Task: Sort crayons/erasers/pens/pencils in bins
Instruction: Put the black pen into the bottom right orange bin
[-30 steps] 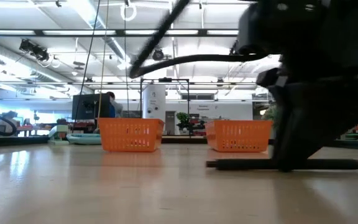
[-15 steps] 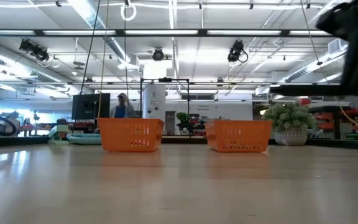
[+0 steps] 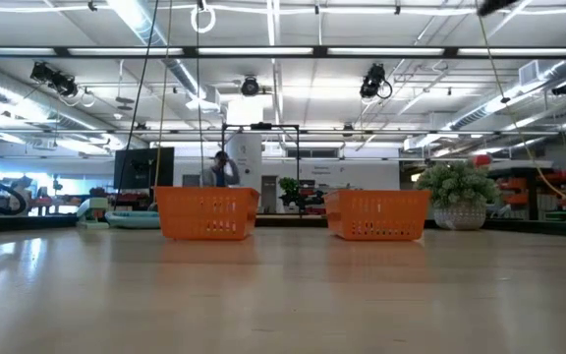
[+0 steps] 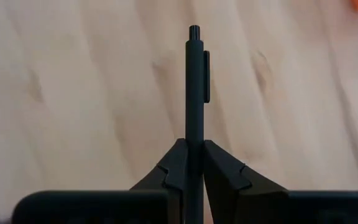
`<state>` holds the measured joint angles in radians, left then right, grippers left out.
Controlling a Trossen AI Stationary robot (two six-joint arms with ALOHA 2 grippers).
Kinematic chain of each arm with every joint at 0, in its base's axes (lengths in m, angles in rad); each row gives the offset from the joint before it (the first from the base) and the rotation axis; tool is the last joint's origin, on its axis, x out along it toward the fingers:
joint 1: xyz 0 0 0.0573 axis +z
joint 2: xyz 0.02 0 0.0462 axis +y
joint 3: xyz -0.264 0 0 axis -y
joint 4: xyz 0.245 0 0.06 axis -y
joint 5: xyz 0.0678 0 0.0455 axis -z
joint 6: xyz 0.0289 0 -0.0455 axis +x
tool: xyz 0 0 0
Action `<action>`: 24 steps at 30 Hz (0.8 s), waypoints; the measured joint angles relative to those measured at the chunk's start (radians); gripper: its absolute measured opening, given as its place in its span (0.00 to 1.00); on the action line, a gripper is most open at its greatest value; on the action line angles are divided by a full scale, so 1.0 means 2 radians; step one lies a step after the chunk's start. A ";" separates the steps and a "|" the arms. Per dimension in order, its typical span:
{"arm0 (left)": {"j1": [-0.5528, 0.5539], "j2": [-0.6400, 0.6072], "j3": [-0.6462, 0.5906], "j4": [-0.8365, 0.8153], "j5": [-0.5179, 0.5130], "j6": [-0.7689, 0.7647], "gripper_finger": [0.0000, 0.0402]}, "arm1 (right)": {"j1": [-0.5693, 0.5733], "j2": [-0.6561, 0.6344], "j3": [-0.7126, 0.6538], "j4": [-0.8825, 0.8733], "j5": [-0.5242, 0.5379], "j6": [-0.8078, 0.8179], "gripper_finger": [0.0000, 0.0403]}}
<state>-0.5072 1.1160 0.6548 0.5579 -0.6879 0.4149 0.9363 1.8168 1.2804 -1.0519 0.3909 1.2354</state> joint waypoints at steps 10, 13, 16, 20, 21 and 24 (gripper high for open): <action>0.000 0.000 0.000 0.000 0.000 0.000 0.04 | 0.053 -0.039 0.000 -0.103 -0.002 0.187 0.12; 0.000 0.000 0.000 0.000 0.000 0.000 0.04 | 0.083 -0.040 0.001 -0.125 -0.006 0.264 0.12; 0.000 0.000 0.000 0.000 0.000 0.000 0.05 | 0.116 -0.040 -0.002 -0.135 -0.013 0.345 0.12; 0.000 0.000 0.000 0.000 0.000 -0.001 0.06 | 0.159 -0.040 -0.023 -0.133 -0.018 0.448 0.12; 0.000 0.000 0.000 0.000 0.000 -0.001 0.07 | 0.168 -0.039 -0.030 -0.129 -0.026 0.463 0.12; 0.000 0.000 0.000 0.000 0.000 -0.001 0.06 | 0.178 -0.039 -0.047 -0.095 -0.044 0.468 0.12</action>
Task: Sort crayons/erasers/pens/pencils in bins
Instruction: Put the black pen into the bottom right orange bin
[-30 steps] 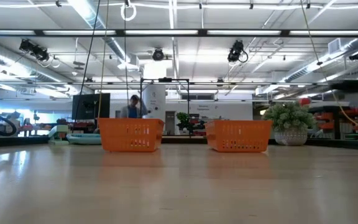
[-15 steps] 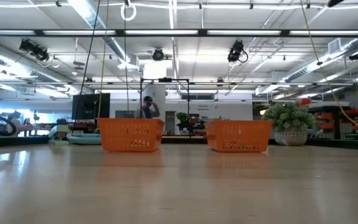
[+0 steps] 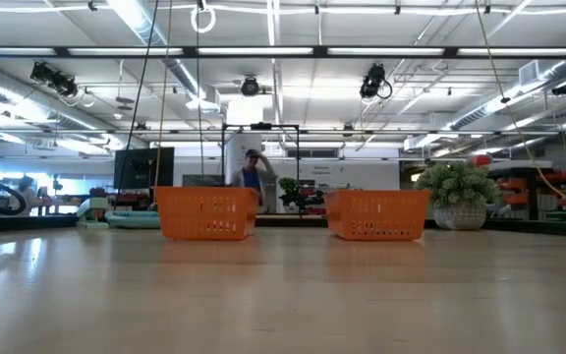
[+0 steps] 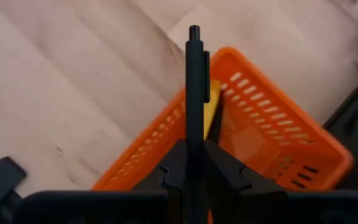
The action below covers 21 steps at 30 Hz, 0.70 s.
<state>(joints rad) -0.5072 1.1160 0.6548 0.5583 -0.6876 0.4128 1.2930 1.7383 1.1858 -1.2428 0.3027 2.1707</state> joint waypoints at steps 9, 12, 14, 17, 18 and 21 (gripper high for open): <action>0.000 0.000 0.000 0.005 0.000 0.001 0.05 | 0.001 0.000 -0.019 -0.001 -0.063 0.007 0.12; 0.000 0.000 0.000 0.005 0.000 0.001 0.06 | 0.007 0.000 -0.019 0.002 -0.065 0.012 0.12; 0.000 0.000 0.000 0.004 0.000 0.001 0.07 | 0.007 0.000 -0.019 0.004 -0.062 0.013 0.12; 0.000 0.000 0.000 0.004 0.000 0.001 0.07 | 0.010 0.000 -0.019 0.004 -0.059 0.015 0.12; 0.000 0.000 0.000 0.004 0.000 0.001 0.07 | 0.011 0.000 -0.019 0.005 -0.059 0.017 0.12; 0.000 0.000 0.000 0.004 0.000 0.001 0.05 | 0.011 0.000 -0.019 0.013 -0.059 0.019 0.12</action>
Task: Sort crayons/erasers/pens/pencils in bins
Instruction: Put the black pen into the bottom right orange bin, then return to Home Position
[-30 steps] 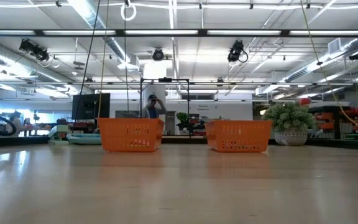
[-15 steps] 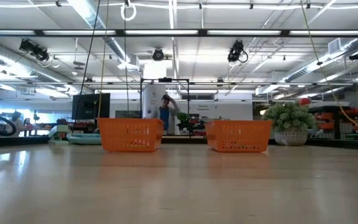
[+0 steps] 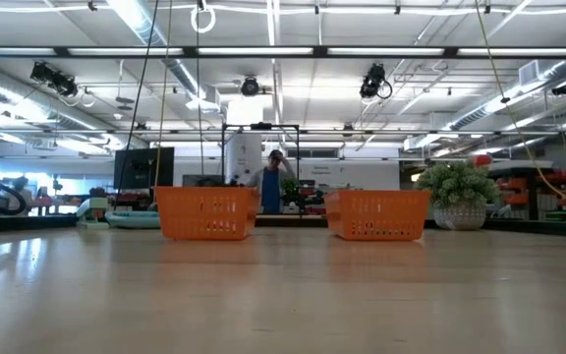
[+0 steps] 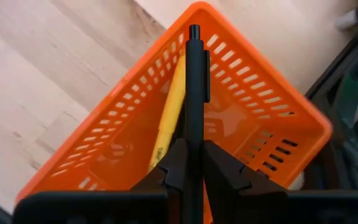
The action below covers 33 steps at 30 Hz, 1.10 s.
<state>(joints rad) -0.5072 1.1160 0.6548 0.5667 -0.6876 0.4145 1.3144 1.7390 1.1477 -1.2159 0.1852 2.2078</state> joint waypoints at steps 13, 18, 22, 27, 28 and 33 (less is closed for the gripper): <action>0.000 0.000 0.000 0.000 0.000 -0.001 0.07 | -0.008 -0.001 -0.045 0.072 -0.007 -0.006 0.15; 0.000 0.000 0.000 0.000 0.000 -0.002 0.05 | -0.009 -0.001 -0.049 0.074 -0.011 -0.006 0.18; 0.000 0.000 0.000 0.002 0.000 -0.002 0.03 | -0.008 0.000 -0.049 0.074 -0.013 -0.006 0.18; 0.000 0.000 0.000 0.002 0.000 -0.002 0.04 | -0.008 0.002 -0.042 0.066 -0.013 -0.005 0.19; 0.000 0.000 0.000 0.002 0.000 -0.002 0.05 | -0.007 0.002 -0.039 0.063 -0.013 -0.004 0.19; 0.000 0.000 0.000 0.015 0.000 -0.005 0.06 | -0.008 0.002 -0.026 0.056 -0.033 -0.004 0.25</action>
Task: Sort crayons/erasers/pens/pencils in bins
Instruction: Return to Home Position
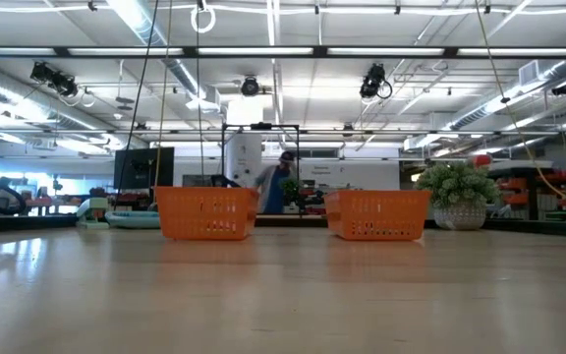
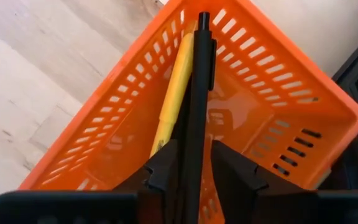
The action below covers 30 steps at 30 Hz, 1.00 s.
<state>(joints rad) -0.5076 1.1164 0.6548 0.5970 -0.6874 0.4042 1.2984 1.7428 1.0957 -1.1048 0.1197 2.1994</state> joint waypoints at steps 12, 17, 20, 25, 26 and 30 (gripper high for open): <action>0.000 0.000 0.000 0.015 0.000 0.005 0.05 | 0.001 -0.005 0.060 -0.077 0.014 -0.028 0.32; 0.003 0.000 0.000 0.029 -0.004 0.013 0.05 | -0.004 -0.006 0.063 -0.109 0.136 -0.069 0.32; 0.003 0.000 0.000 0.029 -0.004 0.013 0.04 | -0.022 -0.006 0.060 -0.112 0.173 -0.119 0.31; 0.002 0.000 0.000 0.023 -0.004 0.013 0.03 | -0.081 -0.006 0.060 -0.112 0.199 -0.239 0.31; 0.002 0.000 0.000 0.016 -0.004 0.012 0.03 | -0.094 -0.006 0.060 -0.112 0.210 -0.268 0.31; 0.002 0.000 0.000 0.004 0.004 0.027 0.04 | -0.152 -0.006 0.060 -0.111 0.225 -0.383 0.31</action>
<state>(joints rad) -0.5034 1.1164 0.6548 0.6056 -0.6796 0.4590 0.9952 1.7317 1.2156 -1.3271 0.5695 1.4328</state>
